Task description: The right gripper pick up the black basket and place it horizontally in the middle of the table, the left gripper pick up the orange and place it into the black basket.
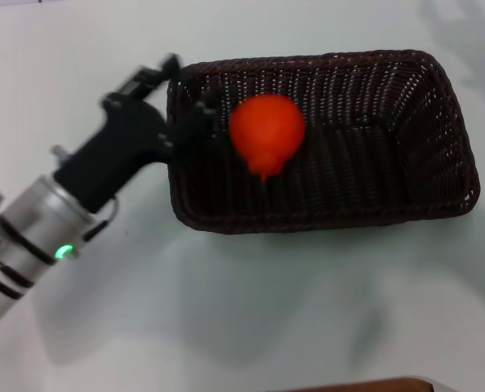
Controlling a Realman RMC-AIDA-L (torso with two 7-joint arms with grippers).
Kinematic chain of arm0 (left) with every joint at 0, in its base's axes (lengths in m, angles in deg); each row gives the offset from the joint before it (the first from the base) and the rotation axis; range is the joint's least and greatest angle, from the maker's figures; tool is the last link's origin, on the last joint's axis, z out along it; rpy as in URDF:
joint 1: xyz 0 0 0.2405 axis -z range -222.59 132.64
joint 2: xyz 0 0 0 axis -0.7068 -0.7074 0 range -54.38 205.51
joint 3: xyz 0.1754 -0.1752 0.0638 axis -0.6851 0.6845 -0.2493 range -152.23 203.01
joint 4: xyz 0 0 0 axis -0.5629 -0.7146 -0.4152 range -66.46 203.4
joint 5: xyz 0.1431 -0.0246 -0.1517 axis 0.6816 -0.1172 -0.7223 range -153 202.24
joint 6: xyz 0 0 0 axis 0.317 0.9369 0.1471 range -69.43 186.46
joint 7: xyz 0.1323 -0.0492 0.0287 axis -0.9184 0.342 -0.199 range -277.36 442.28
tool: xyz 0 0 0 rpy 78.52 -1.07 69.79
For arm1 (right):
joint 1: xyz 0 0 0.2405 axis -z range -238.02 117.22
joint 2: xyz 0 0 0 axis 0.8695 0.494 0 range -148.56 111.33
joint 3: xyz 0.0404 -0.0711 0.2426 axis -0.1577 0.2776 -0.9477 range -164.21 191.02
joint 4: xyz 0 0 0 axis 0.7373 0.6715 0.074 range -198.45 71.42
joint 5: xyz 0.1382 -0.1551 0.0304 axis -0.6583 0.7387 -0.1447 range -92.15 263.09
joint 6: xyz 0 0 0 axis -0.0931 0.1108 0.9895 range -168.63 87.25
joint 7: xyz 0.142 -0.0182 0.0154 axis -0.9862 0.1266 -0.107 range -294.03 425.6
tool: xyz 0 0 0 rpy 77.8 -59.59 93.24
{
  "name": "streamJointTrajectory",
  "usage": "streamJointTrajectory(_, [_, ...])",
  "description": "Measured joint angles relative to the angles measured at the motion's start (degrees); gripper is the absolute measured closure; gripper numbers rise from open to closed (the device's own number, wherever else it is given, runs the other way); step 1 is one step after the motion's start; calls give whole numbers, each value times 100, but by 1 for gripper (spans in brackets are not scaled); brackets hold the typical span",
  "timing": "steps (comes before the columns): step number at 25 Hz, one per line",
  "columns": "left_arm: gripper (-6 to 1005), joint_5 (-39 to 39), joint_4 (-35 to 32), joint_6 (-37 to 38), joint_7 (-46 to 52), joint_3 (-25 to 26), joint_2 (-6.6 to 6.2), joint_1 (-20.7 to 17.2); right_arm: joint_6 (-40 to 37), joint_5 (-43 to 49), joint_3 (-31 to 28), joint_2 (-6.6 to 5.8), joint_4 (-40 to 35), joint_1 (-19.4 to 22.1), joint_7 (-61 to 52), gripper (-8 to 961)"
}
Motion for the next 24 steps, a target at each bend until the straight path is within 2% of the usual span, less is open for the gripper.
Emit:
streamJointTrajectory(3, [379, -529, -385, -61, -346, 511, 8, -114, 28, -4, -194, -8, 301, -87, 650, 347])
streamJointTrajectory(6, [287, -1049, -779, -178, -641, 787, 4, -113, 66, -8, -425, -2, 671, -165, 1299, 347])
streamJointTrajectory(9, [231, -1517, -1113, -393, -877, 1242, 7, -168, 112, -9, -617, 3, 1078, -246, 1971, 347])
streamJointTrajectory(14, [139, -1746, -1522, -626, -929, 1872, -4, -212, 145, -11, -861, 17, 1576, -364, 2874, 347])
streamJointTrajectory(18, [139, -1750, -1668, -691, -932, 2208, 11, -242, 154, -11, -942, 17, 1726, -414, 3003, 347])
streamJointTrajectory(24, [139, -1808, -1717, -755, -975, 2268, 11, -309, 95, 9, -966, 4, 1750, -502, 3025, 347])
